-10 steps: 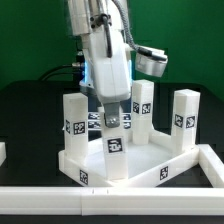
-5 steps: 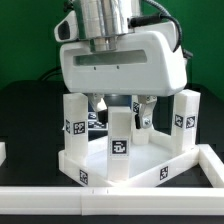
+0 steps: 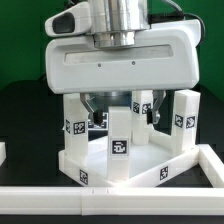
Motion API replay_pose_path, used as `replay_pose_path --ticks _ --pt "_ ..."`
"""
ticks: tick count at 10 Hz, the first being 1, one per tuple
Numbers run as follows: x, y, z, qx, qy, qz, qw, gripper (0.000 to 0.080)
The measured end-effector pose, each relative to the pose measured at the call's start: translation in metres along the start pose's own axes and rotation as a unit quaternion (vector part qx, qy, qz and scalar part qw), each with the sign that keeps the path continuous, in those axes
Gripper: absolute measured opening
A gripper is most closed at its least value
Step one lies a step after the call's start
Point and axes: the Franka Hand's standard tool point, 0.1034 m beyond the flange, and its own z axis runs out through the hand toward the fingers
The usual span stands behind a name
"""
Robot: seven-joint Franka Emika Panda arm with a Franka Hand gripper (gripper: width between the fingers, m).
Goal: Assemble desk
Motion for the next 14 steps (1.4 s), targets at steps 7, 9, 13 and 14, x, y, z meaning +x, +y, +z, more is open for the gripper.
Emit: replay_pose_path --ticks 7,9,13,14 --pt "-0.0033 -0.0081 0.0013 -0.001 0.000 0.492 0.871 0.0285" --pt "-0.0039 -0.0070 0.0013 0.005 -0.008 0.564 0.826 0.0285" --pt "-0.0031 -0.0073 0.0005 0.006 -0.003 0.458 0.889 0.0515" --pt "0.0008 -0.0073 -0.0011 0.011 0.008 0.354 0.935 0.0515"
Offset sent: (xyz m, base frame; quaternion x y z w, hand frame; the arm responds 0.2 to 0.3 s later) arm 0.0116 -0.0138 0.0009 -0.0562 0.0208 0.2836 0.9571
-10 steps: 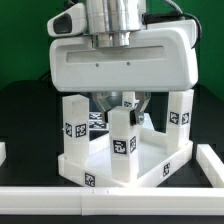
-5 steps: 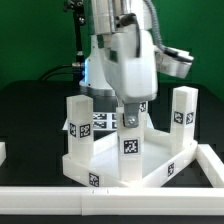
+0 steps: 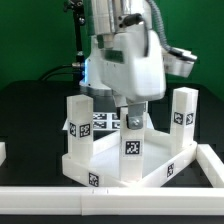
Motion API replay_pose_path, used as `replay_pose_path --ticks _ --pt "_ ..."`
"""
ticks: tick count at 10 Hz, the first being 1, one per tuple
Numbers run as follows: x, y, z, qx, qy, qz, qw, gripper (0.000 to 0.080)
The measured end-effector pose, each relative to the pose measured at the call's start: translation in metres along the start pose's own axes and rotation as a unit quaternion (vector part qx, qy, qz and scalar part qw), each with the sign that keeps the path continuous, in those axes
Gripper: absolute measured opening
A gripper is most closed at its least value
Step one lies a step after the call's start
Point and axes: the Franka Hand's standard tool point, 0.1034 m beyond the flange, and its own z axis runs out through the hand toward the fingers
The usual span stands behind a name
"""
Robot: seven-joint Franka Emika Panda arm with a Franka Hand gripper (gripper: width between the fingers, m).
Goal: Assemble desk
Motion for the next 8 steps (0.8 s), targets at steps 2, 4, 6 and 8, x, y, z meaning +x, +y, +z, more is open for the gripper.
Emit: replay_pose_path --ticks 2,4,6,8 --pt "-0.011 -0.004 0.002 0.002 -0.007 -0.145 0.989 0.0642" --pt "-0.010 -0.003 0.002 0.001 -0.006 -0.199 0.980 0.0648" --pt "-0.012 -0.009 0.001 -0.017 0.016 -0.371 0.928 0.0649" --pt "-0.013 -0.011 0.002 -0.026 0.017 -0.519 0.854 0.0649"
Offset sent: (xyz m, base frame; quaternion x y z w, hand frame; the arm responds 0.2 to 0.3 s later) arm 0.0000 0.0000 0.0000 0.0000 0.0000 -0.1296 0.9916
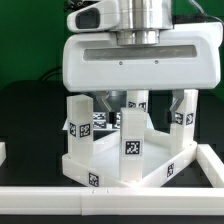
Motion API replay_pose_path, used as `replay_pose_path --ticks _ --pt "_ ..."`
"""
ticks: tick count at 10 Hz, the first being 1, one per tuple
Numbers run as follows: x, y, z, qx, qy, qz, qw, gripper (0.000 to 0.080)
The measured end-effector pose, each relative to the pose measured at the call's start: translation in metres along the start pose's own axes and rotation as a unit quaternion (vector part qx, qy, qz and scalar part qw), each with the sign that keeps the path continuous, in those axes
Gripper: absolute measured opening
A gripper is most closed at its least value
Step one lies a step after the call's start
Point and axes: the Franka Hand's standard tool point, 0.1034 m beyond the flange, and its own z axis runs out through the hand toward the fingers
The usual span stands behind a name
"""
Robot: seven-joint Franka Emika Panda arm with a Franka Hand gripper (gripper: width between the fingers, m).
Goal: Assemble desk
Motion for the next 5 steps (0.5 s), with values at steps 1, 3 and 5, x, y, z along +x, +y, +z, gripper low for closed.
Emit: replay_pose_path --ticks 1,3,5 --pt "-0.0001 0.0002 0.0001 0.000 0.000 0.034 0.999 0.0649" --pt "-0.0001 0.0007 0.0001 0.000 0.000 0.049 0.999 0.0405" --pt "0.0002 -0.0028 -0.0005 -0.002 0.001 0.220 0.976 0.0284"
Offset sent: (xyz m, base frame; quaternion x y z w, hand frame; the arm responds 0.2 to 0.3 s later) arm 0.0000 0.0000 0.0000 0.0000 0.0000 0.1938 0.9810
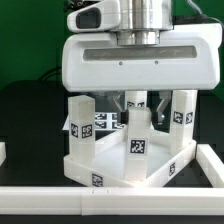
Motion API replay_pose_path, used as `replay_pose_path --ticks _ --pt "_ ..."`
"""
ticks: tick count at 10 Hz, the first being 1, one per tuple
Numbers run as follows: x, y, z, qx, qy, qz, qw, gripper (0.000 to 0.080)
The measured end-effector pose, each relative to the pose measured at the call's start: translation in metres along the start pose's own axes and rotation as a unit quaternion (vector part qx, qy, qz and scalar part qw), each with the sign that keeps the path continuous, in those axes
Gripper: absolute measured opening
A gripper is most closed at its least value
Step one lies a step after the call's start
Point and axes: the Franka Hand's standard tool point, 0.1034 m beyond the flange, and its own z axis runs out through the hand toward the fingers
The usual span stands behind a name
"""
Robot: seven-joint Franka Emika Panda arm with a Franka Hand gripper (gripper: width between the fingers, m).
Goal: Assemble desk
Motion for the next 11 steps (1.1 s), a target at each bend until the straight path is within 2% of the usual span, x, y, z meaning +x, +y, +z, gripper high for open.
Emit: replay_pose_path --ticks 2,3,7,8,10,11 --pt "-0.003 -0.006 0.000 -0.002 0.001 0.195 0.981 0.0284" --pt "0.001 0.002 -0.001 0.002 0.000 0.222 0.975 0.0284" --pt "-0.001 0.011 0.001 -0.012 -0.006 0.299 0.954 0.0291" --pt "-0.002 0.018 0.001 -0.020 -0.015 0.341 0.940 0.0291" --pt "0.000 0.030 0.000 -0.022 -0.012 0.444 0.896 0.0311" --pt "-0.001 0.030 0.000 -0.021 -0.004 0.454 0.891 0.0311"
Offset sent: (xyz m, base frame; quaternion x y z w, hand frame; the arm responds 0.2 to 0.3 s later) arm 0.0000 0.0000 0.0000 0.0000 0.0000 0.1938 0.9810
